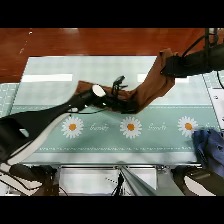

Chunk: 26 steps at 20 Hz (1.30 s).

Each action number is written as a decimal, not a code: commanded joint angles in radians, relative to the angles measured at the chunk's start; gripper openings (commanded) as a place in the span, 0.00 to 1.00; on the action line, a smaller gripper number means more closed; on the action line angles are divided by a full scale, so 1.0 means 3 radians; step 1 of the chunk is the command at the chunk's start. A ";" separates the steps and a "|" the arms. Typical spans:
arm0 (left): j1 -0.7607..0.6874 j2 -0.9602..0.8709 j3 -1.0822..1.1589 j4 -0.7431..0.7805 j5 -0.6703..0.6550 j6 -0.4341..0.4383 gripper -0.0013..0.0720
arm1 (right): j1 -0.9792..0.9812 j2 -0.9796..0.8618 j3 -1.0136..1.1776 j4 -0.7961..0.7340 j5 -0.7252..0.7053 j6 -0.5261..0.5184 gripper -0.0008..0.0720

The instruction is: Fold the shirts.

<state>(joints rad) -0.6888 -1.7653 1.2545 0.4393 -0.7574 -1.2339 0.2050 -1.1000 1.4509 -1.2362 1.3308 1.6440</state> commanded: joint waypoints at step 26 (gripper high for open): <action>0.2955 0.2326 -0.0291 0.0993 -0.1563 0.0130 0.04 | 0.1700 -0.2094 -0.0003 0.1097 -0.2468 -0.0460 0.72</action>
<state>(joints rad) 0.1993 -1.0744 1.2076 0.7197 -1.2209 -1.1969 0.7059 -1.7123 1.4502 -0.9413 0.5522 1.5810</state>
